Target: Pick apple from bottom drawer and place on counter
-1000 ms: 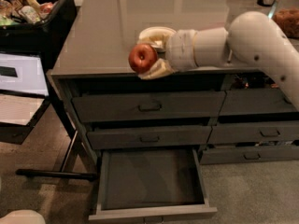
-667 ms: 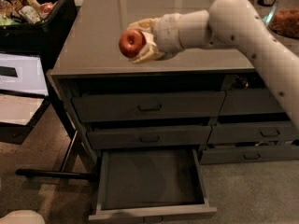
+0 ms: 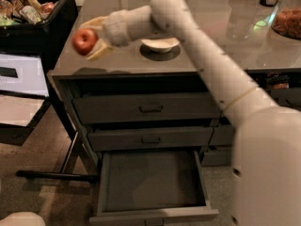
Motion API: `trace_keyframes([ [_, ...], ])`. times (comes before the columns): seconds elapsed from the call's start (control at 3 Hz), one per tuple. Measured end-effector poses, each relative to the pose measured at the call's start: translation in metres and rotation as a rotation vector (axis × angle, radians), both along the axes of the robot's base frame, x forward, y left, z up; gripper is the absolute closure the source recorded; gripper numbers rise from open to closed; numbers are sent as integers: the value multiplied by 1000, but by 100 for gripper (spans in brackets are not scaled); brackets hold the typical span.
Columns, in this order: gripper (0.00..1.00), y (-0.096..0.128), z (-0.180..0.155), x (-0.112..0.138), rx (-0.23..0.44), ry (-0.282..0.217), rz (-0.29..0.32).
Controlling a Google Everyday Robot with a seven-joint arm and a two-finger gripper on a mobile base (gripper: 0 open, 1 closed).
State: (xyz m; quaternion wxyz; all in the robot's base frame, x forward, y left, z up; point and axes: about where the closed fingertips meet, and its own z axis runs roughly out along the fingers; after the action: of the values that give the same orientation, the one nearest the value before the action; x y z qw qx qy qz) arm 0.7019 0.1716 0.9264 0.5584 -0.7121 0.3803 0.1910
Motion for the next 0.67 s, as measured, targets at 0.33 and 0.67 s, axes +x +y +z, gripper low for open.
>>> trace_keyframes([
  [0.33, 100, 69, -12, -4, 17, 50, 124],
  [0.67, 93, 97, -35, 4, 33, 144, 166],
])
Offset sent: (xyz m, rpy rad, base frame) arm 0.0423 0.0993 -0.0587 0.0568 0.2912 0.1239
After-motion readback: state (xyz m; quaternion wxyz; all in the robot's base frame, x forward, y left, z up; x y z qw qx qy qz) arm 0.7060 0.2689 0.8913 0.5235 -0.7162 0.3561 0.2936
